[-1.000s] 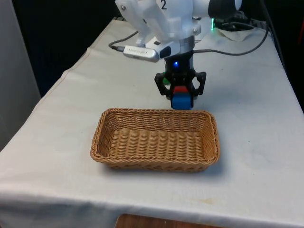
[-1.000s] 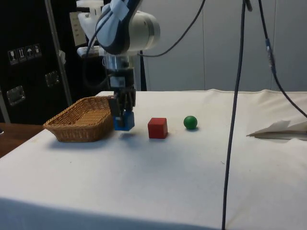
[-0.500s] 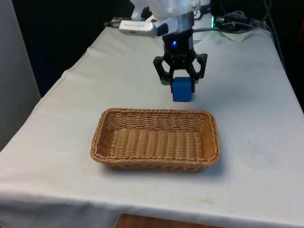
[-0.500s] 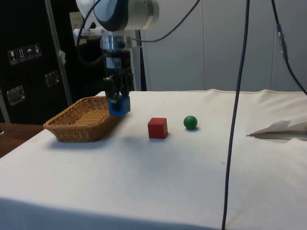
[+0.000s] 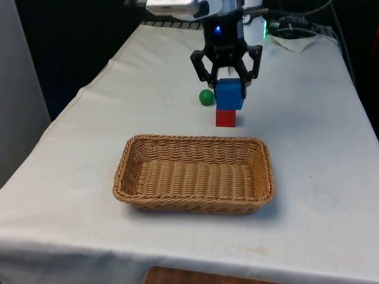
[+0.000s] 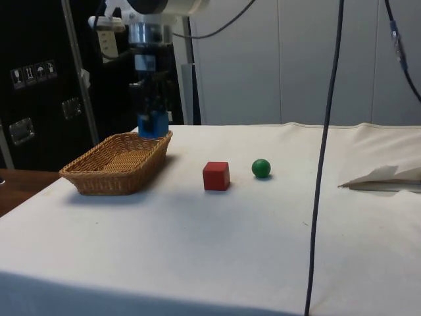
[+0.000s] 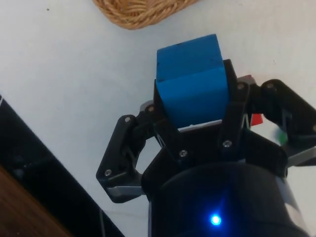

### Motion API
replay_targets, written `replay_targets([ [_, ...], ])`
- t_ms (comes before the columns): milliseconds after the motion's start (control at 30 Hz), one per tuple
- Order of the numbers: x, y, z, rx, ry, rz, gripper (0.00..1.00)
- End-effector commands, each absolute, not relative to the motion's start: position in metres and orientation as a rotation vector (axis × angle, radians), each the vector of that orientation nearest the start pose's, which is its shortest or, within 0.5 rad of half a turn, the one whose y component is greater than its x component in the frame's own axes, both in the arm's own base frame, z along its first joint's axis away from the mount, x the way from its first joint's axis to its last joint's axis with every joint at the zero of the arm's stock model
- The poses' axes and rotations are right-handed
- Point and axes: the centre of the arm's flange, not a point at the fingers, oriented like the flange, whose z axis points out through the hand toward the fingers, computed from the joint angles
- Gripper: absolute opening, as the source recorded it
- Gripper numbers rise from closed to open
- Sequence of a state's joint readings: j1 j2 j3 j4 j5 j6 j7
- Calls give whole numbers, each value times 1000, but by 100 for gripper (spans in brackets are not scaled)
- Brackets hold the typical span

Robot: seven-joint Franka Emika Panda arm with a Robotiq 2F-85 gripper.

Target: Place all non-red objects into the basket.

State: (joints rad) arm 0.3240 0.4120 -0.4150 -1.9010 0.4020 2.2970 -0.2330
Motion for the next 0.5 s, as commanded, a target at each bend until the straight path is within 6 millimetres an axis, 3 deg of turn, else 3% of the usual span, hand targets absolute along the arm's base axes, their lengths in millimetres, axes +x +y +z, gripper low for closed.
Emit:
replay_targets([
  [0, 632, -33, 304, -3008, 138, -71, 3],
  [467, 674, -22, 300, -3020, 132, -74, 3],
])
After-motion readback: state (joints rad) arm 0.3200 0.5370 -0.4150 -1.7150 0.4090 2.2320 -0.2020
